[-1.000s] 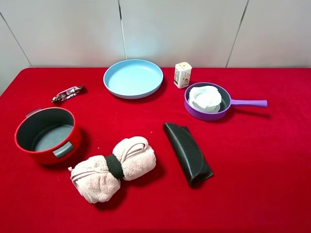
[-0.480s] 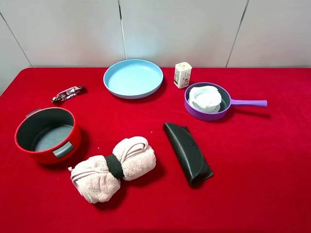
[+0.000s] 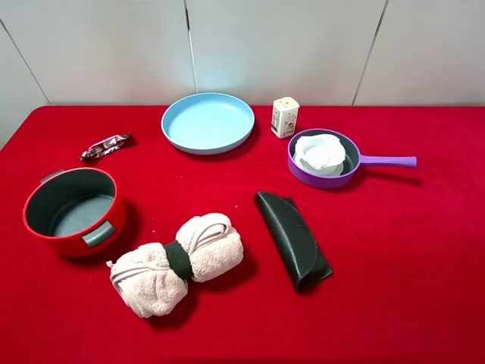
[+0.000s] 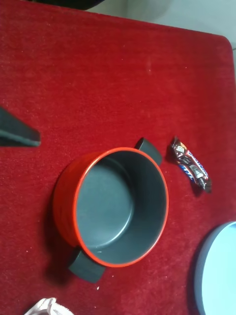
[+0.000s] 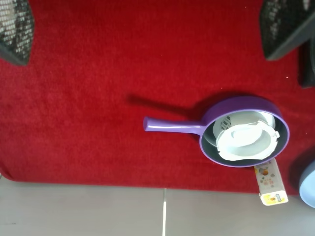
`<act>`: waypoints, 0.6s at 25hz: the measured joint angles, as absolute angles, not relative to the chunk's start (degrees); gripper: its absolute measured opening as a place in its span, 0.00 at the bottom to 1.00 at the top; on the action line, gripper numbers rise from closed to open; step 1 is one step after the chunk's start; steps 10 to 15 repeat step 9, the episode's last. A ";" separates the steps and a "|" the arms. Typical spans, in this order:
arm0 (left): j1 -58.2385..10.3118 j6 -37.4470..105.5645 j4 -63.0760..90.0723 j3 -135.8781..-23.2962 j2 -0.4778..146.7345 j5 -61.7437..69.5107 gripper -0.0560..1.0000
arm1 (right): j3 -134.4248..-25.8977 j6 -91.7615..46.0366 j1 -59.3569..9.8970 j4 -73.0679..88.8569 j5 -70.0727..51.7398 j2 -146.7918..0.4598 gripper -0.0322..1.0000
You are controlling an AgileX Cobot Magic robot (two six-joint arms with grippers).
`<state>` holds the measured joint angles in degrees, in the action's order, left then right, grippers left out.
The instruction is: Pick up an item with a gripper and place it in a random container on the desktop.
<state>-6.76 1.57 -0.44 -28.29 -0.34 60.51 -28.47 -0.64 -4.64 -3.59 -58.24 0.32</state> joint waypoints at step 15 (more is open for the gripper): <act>-6.76 1.59 -0.44 -28.29 -0.34 60.51 0.99 | -28.47 -0.64 -4.64 -3.59 -58.24 0.32 0.70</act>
